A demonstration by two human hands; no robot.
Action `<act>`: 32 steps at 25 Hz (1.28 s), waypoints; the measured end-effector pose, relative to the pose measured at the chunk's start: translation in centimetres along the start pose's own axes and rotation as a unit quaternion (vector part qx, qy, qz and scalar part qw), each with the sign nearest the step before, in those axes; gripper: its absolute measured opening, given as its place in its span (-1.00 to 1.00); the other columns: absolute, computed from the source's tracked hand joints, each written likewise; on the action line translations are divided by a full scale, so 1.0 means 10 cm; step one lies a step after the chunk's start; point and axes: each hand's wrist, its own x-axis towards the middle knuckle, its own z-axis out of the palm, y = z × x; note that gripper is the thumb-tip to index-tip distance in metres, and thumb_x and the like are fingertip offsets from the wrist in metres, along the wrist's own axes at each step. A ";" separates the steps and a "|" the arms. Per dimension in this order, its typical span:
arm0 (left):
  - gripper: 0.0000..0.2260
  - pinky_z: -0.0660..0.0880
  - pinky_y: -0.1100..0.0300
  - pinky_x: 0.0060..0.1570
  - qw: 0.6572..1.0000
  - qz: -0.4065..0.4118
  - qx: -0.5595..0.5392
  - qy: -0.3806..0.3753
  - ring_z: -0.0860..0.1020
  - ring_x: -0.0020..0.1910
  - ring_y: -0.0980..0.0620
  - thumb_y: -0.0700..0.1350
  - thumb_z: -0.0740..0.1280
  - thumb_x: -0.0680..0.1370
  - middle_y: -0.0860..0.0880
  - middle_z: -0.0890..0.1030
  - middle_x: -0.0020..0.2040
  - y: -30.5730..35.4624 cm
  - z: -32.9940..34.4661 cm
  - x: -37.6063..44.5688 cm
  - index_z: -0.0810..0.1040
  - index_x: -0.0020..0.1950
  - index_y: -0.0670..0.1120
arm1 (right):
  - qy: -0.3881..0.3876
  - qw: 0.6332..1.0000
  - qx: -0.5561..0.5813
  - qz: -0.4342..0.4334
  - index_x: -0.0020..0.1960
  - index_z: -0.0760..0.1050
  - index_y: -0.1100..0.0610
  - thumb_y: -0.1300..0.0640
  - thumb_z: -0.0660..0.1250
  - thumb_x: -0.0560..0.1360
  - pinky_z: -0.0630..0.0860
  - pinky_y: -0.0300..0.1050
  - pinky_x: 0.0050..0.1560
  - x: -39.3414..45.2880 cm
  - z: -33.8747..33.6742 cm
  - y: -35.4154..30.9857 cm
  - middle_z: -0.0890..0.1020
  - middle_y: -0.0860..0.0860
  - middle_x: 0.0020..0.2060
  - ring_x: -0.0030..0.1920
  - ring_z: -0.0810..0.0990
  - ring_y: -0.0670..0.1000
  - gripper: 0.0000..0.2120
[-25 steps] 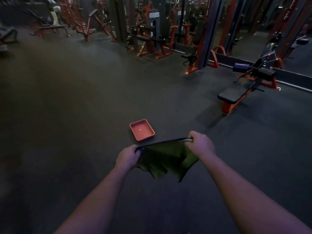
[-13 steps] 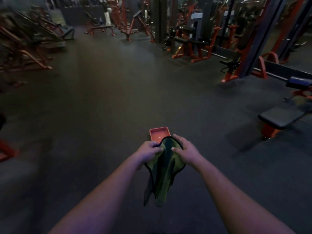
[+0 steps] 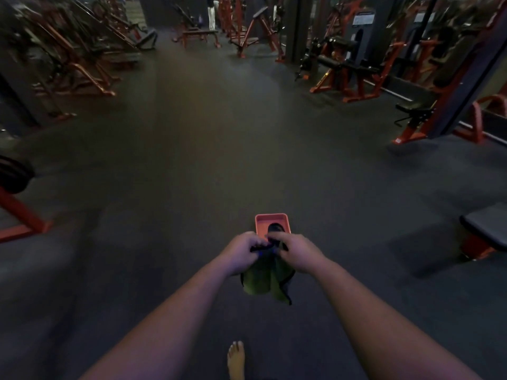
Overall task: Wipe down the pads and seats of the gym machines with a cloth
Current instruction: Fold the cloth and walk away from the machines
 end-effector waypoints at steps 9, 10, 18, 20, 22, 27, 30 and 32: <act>-0.76 0.43 0.20 -0.18 0.996 -0.065 0.037 0.053 0.61 -0.12 0.07 0.16 0.49 0.48 0.07 0.68 -0.15 -0.78 -0.41 0.97 0.70 -0.03 0.01 | 0.059 0.990 -0.007 0.131 0.04 0.57 0.01 -0.02 0.43 0.52 0.50 -0.08 -0.14 1.09 -0.23 0.15 0.66 0.01 -0.06 -0.05 0.61 0.05 -0.84; -0.78 0.41 0.23 -0.24 0.994 -0.075 -0.052 0.060 0.58 -0.23 0.13 0.11 0.54 0.45 0.09 0.65 -0.25 -0.82 -0.44 1.09 0.70 -0.09 -0.03 | 0.070 0.986 0.035 0.144 0.01 0.57 0.02 0.02 0.45 0.51 0.53 -0.06 -0.11 1.22 -0.23 0.15 0.65 0.01 -0.08 -0.06 0.62 0.06 -0.87; -0.88 0.49 0.25 -0.03 0.939 -0.029 -0.325 0.108 0.58 -0.23 0.36 -0.23 0.48 0.53 0.06 0.71 -0.11 -0.74 -0.60 1.89 0.72 0.06 -0.14 | 0.029 0.863 0.477 0.162 0.18 0.53 0.12 0.30 0.19 0.64 0.63 0.01 -0.20 1.78 -0.46 -0.10 0.66 0.09 -0.15 -0.21 0.67 -0.02 -0.79; -0.81 0.47 0.26 -0.02 0.946 -0.002 -0.316 0.077 0.57 -0.21 0.40 -0.23 0.51 0.50 0.03 0.70 -0.07 -0.71 -0.67 2.00 0.69 0.11 -0.17 | 0.063 0.877 0.454 0.148 0.15 0.51 0.15 0.34 0.20 0.64 0.62 -0.02 -0.24 1.97 -0.50 -0.07 0.66 0.05 -0.25 -0.30 0.67 -0.05 -0.81; -0.74 0.47 0.24 -0.06 0.962 0.035 -0.266 0.042 0.58 -0.17 0.33 -0.16 0.57 0.44 0.07 0.66 -0.08 -0.65 -0.74 2.11 0.69 0.11 -0.05 | 0.112 0.887 0.423 0.151 0.09 0.51 0.18 0.35 0.24 0.62 0.59 -0.07 -0.38 2.19 -0.52 -0.01 0.65 0.02 -0.34 -0.42 0.64 -0.06 -0.86; -0.73 0.50 0.09 -0.01 0.991 0.009 0.029 0.127 0.59 0.02 -0.01 -0.01 0.49 0.45 -0.01 0.63 0.01 -0.53 -0.79 2.53 0.68 0.15 0.07 | 0.131 0.929 0.320 0.135 -0.11 0.60 0.05 0.21 0.42 0.54 0.57 -0.09 -0.36 2.64 -0.66 0.23 0.69 0.02 -0.38 -0.41 0.67 0.01 -0.91; -0.77 0.50 0.21 0.04 0.993 -0.018 -0.012 0.120 0.63 0.05 0.02 -0.17 0.45 0.48 -0.01 0.71 0.04 -0.54 -0.89 2.86 0.72 0.12 -0.01 | 0.129 0.979 0.135 0.084 -0.23 0.57 -0.04 -0.08 0.50 0.46 0.50 -0.13 -0.31 2.84 -0.92 0.51 0.65 -0.05 -0.39 -0.36 0.64 -0.05 -0.81; -0.79 0.46 0.31 -0.04 0.991 -0.029 -0.073 0.109 0.64 -0.04 0.12 -0.25 0.49 0.46 -0.01 0.72 -0.04 -0.55 -1.00 3.09 0.73 0.07 -0.10 | 0.074 0.997 0.015 0.037 -0.21 0.53 -0.06 -0.26 0.43 0.45 0.43 -0.12 -0.30 2.97 -1.10 0.77 0.61 -0.09 -0.32 -0.27 0.58 -0.06 -0.71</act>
